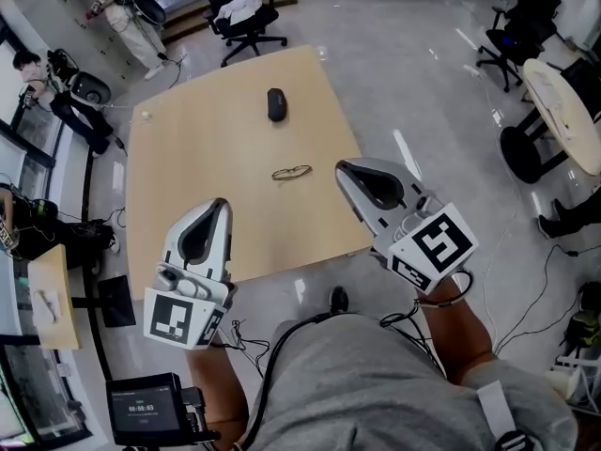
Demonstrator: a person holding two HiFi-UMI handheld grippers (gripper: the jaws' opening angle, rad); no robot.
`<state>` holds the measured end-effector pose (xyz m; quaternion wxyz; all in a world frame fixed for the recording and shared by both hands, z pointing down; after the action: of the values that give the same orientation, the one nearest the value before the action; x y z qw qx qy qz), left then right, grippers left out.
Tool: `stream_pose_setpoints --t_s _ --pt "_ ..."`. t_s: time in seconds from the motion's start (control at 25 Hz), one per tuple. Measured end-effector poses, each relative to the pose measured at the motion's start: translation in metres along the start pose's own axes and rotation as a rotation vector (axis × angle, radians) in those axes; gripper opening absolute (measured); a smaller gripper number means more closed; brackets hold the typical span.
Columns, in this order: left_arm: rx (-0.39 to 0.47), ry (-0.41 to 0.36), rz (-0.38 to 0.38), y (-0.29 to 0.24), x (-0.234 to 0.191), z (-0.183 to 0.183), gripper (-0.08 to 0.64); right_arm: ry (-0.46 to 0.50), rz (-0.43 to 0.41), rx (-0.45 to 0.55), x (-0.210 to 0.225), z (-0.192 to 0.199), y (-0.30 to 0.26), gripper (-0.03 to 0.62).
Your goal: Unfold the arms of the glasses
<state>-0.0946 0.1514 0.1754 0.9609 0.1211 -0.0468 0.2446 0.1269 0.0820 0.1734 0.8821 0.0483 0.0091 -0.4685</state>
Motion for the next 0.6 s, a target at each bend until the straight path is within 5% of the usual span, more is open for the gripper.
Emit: stream_pose_setpoints --t_s 0.6 --pt "-0.047 0.013 -0.010 -0.076 -0.026 0.038 0.006 -0.062 -0.017 -0.029 0.071 0.032 -0.044 0.008"
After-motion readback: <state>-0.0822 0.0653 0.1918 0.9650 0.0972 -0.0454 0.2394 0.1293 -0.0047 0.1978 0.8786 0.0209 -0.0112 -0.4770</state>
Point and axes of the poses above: the fingertips, and each gripper's own axes: y backward along the fingers, x to its right, z out of its underside, the point moved 6 cm from there along y, backward along the fingers, and after that the axes turned 8 degrees about x, right-handed, at the moved point
